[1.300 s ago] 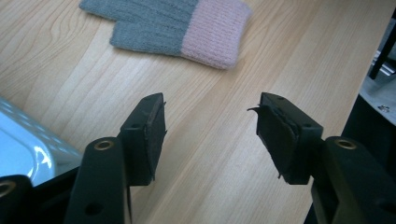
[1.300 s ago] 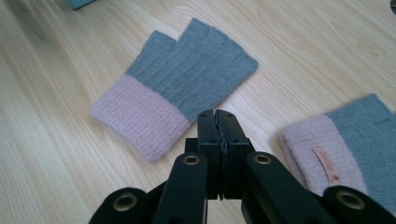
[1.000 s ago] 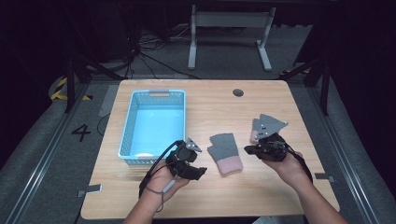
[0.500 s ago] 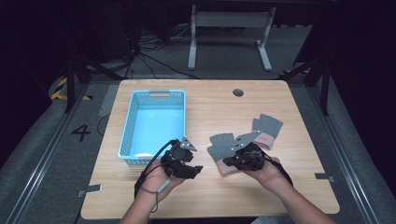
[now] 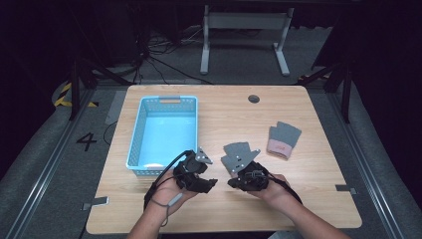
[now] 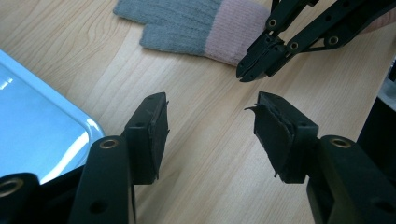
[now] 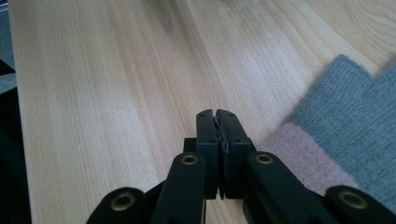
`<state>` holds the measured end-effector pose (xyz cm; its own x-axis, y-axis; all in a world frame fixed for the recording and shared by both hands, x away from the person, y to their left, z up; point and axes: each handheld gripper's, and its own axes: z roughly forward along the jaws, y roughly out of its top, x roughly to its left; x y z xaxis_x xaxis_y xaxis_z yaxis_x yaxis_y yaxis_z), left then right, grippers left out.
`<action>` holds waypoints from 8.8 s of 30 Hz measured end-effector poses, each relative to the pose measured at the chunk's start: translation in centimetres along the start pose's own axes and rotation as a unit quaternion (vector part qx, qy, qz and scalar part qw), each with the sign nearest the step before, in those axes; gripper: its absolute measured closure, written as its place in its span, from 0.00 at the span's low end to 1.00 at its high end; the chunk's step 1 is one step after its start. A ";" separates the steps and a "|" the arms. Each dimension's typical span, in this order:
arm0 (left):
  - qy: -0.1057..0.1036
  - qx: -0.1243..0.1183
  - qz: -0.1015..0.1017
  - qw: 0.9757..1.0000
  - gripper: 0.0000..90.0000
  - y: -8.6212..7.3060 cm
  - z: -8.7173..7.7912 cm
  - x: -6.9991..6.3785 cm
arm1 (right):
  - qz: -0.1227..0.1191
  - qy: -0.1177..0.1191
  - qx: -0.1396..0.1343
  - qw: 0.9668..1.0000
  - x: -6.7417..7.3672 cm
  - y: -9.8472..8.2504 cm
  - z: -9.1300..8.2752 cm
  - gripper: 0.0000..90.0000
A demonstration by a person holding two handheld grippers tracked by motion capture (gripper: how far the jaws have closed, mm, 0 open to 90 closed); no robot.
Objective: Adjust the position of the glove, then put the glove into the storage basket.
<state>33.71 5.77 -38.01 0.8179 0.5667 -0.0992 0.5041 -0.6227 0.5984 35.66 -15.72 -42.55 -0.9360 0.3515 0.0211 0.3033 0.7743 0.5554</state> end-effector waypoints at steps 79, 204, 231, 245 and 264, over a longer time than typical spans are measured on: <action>-0.007 -0.001 0.018 1.000 0.43 2.2 -0.1 0.9 | 0.087 -0.024 -0.036 0.995 -3.8 -0.1 -3.5 0.98; 0.003 -0.016 0.005 1.000 0.38 -1.1 -1.4 0.7 | 0.195 -0.137 -0.021 0.971 -14.1 -6.0 -4.3 0.98; -0.027 -0.017 0.047 0.998 0.38 1.8 0.3 0.5 | 0.247 -0.159 0.003 0.956 -13.8 -10.5 -6.2 0.98; -0.032 -0.009 0.050 0.998 0.40 2.2 0.4 0.5 | 0.263 -0.165 0.002 0.950 -14.0 -11.6 -6.8 0.97; -0.035 -0.010 0.030 0.999 0.40 2.3 0.2 0.8 | 0.274 -0.177 -0.042 0.944 -16.0 -8.1 -10.2 0.63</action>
<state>35.55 4.67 -36.84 0.8641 0.4892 -0.1183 0.4489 -0.6429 0.6206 46.34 -32.94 -38.89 -0.5201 0.8525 0.0531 0.6949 0.3862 0.6066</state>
